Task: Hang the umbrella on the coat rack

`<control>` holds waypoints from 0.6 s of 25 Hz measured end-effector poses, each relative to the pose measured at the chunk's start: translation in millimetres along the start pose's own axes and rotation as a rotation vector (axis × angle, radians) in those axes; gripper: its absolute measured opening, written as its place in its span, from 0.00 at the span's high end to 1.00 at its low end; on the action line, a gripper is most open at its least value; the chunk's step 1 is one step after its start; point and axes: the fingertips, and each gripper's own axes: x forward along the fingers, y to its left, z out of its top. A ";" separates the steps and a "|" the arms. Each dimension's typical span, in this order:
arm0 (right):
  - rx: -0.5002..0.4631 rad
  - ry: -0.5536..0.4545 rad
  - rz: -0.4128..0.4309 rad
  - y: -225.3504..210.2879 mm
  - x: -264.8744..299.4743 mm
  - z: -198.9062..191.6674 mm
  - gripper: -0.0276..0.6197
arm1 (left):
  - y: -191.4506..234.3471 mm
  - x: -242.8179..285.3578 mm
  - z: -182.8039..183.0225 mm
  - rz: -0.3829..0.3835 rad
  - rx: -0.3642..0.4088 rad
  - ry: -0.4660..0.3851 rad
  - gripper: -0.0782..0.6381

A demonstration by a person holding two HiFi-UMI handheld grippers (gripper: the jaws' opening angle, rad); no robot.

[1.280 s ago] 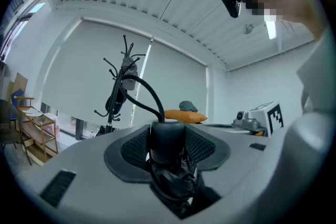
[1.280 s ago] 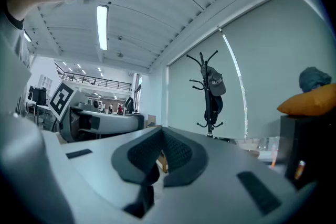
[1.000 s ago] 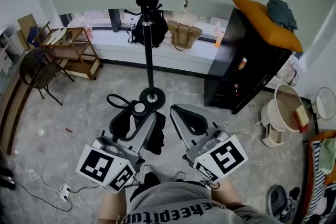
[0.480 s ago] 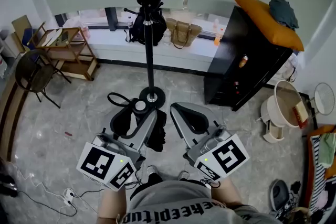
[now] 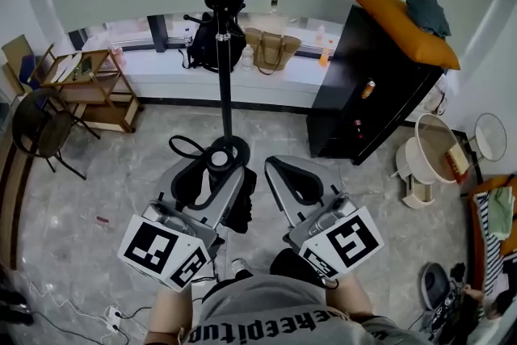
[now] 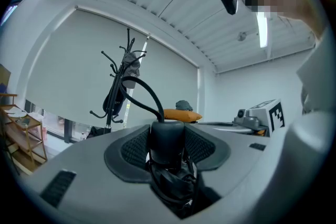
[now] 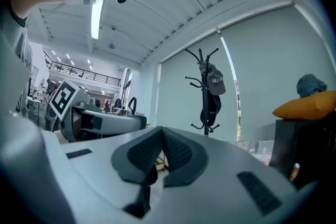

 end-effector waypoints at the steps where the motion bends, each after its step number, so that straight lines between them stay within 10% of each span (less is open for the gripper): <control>1: -0.003 0.002 -0.005 -1.2 1.7 -0.3 0.94 | 2.2 1.5 -0.3 -0.003 -0.003 0.000 0.60; 15: 0.019 -0.010 0.053 -51.4 36.0 -6.8 0.94 | 24.9 49.4 -3.2 0.056 -0.010 0.005 0.60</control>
